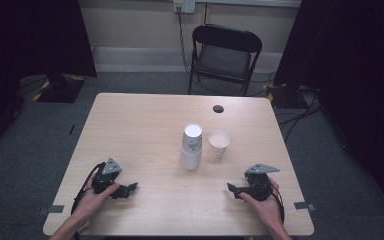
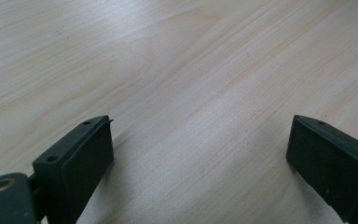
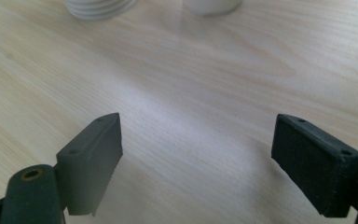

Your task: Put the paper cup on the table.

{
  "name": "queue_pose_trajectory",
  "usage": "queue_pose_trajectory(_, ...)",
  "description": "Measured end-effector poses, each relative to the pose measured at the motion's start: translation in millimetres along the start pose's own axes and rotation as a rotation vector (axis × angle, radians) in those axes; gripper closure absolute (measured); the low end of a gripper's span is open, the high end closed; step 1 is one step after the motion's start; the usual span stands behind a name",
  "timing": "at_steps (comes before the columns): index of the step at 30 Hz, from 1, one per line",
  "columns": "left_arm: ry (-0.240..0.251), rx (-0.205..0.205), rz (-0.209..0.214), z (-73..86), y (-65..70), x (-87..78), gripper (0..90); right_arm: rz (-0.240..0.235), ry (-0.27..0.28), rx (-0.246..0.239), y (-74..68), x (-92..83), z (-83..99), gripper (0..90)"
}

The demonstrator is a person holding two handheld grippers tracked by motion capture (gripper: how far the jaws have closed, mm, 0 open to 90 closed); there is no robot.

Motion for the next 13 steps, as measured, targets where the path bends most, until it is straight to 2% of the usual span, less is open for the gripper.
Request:
queue_pose_trajectory(6, -0.005, -0.001, -0.004, -0.4, -0.5, 0.5, 5.5, 0.045, 0.000, -0.006, -3.4, 4.1, 8.6, 13.8)
queue_pose_trajectory(8, -0.006, 0.000, -0.005, -0.4, -0.5, 0.4, 5.4, 0.082, 0.003, -0.039, -9.5, 6.0, 10.2, 13.4)
queue_pose_trajectory(13, -0.007, 0.003, -0.006, -0.4, -0.7, 0.2, 5.4, 0.088, 0.002, -0.030, -11.4, 6.3, 10.0, 13.3)
Point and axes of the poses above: each handheld gripper's, and its own axes: x roughly forward along the jaws, z roughly out of its underside, y roughly to its right, the point moved 1 cm from there along x, roughly forward along the jaws, and after that the axes turned 6 degrees about -x, right-handed, at the moved point
